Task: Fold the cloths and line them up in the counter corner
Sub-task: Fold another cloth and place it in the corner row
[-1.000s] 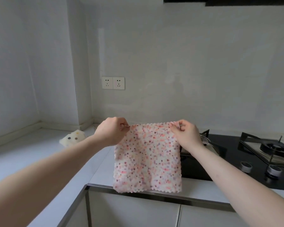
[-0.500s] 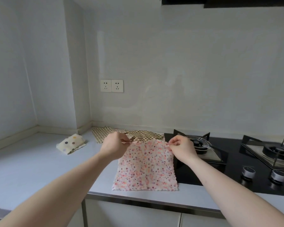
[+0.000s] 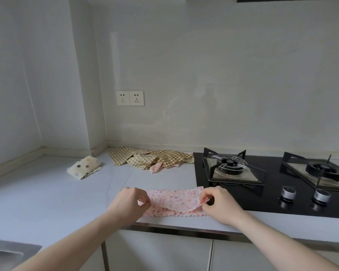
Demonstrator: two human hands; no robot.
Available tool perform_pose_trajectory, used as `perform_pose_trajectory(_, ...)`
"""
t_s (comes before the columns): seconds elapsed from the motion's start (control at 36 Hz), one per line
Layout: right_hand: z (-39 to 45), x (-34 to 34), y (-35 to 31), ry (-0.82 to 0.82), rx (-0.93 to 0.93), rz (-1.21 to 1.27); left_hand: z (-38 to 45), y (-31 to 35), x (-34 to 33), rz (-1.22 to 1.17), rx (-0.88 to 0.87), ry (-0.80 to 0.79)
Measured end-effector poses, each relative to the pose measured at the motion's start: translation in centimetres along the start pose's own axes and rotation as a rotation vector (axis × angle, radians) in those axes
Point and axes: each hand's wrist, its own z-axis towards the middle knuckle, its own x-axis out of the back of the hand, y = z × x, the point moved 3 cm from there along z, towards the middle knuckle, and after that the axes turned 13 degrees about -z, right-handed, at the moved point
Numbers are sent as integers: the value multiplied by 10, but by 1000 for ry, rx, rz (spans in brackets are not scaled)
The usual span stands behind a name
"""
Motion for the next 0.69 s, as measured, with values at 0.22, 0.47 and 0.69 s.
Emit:
perform_pose_trajectory(0.22, -10, -6, 3, -71, 53, -24, -12, -3, -3, 133, 77, -100)
perform_pose_trajectory(0.47, 15, 5, 2, 30, -167, 58, 13, -21, 8, -43, 199, 35)
perform_pose_trajectory(0.69, 30, -11, 2, -102, -315, -38, 22, -48, -14, 11, 298, 34)
